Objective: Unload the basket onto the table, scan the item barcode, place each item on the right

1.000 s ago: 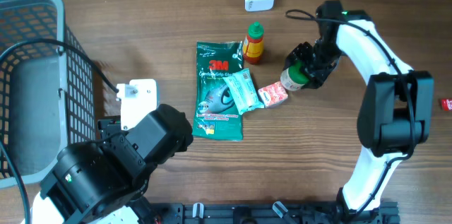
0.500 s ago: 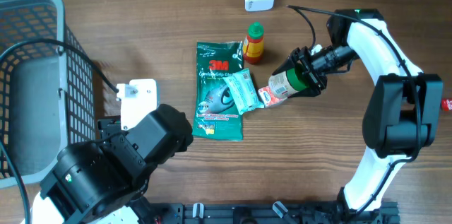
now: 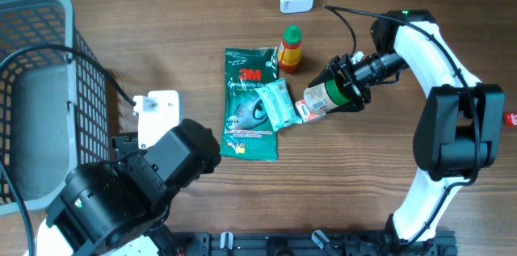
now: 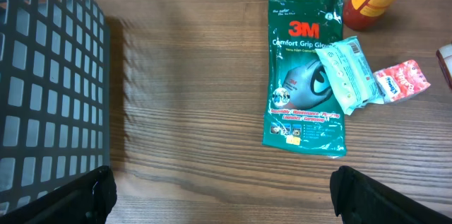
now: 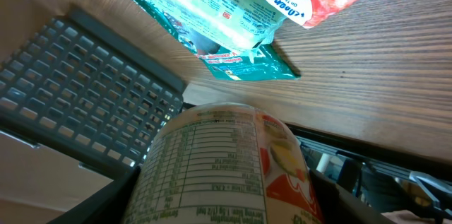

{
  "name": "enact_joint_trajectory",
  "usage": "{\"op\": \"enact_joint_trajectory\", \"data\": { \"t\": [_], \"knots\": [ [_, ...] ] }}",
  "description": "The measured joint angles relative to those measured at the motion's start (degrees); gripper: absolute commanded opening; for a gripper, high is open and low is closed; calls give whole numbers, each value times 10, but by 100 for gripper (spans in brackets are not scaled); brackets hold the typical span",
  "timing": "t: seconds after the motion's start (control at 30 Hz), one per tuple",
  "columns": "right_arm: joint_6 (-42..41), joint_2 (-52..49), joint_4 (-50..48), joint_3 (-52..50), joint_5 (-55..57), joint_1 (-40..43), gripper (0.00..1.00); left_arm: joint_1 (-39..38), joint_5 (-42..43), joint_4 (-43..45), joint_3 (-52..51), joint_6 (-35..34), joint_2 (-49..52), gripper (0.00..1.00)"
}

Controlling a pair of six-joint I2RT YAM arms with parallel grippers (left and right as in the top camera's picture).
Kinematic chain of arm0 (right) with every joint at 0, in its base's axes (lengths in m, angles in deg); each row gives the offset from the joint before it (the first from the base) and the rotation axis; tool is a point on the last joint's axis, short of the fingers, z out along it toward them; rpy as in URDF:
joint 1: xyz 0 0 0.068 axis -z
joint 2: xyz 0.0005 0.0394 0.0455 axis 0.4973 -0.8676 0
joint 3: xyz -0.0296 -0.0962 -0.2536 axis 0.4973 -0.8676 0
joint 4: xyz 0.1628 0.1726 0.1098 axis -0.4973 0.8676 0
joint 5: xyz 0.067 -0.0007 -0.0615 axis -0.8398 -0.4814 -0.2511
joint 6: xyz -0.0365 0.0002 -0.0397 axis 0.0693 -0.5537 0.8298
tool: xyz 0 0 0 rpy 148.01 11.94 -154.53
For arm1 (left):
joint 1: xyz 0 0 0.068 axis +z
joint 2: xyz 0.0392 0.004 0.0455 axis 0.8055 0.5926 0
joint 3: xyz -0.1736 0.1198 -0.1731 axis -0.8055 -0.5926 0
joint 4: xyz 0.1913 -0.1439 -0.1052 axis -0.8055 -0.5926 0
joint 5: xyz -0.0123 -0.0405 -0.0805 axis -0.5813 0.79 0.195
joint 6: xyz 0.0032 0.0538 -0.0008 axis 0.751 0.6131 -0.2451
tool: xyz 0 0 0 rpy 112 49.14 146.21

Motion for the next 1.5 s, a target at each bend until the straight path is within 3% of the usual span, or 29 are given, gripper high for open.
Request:
{"op": "enact_joint_trajectory", "data": {
  "t": [0.27,0.77,1.1,1.33,1.5],
  "knots": [
    [0,0,18,0,-31,-15,72,0,0,0,0,0,0,100],
    [-9,0,14,0,-33,-150,71,0,0,0,0,0,0,100],
    [-19,5,13,0,4,-148,68,0,0,0,0,0,0,100],
    [-12,66,8,0,54,-108,70,0,0,0,0,0,0,100],
    [-13,133,-90,1,103,-37,70,0,0,0,0,0,0,100]
  ]
}}
